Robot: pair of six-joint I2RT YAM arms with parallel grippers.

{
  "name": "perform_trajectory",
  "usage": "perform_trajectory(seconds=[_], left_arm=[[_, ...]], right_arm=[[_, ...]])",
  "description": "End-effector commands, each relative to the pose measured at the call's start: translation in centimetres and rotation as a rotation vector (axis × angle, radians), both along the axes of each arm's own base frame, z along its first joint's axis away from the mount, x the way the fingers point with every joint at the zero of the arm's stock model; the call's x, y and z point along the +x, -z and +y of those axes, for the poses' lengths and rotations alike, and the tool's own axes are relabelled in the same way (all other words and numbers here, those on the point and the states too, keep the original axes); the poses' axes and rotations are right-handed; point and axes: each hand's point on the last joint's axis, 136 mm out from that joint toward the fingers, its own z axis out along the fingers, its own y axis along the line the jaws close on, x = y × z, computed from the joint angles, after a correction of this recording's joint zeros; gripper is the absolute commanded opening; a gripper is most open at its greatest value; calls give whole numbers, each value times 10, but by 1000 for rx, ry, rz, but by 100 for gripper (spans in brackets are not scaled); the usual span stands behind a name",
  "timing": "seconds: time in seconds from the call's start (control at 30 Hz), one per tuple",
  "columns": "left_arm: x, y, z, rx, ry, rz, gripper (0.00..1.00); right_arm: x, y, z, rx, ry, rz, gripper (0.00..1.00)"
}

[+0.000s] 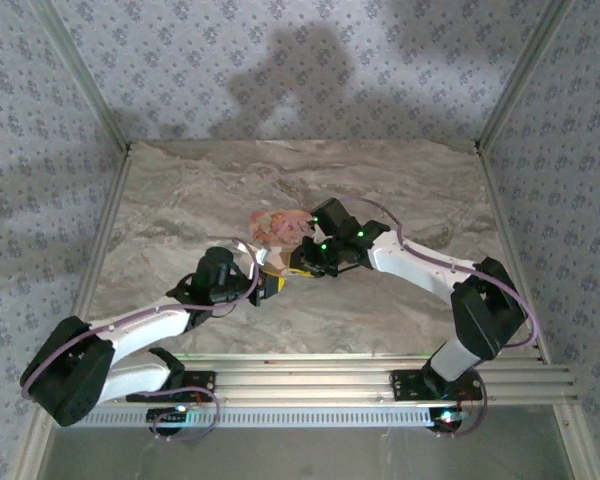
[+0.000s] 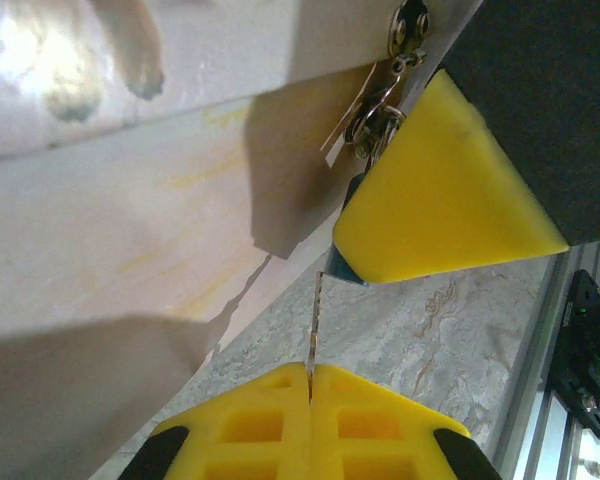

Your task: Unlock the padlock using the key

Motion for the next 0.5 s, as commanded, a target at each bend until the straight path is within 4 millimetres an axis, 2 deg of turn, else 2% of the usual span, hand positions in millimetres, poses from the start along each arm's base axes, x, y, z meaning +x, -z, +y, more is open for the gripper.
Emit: perform_trajectory(seconds=[0.0,0.17,0.47], left_arm=[[-5,-5,-7,-24,38,-8,0],[-9,-1,-6,-21,42,3,0],[-4,-8,-7,-34,23,-15,0]], right_arm=[[2,-18,3,36,2,-42,0],[4,-17,2,35,7,-44,0],[1,-18,6,41,-1,-38,0]])
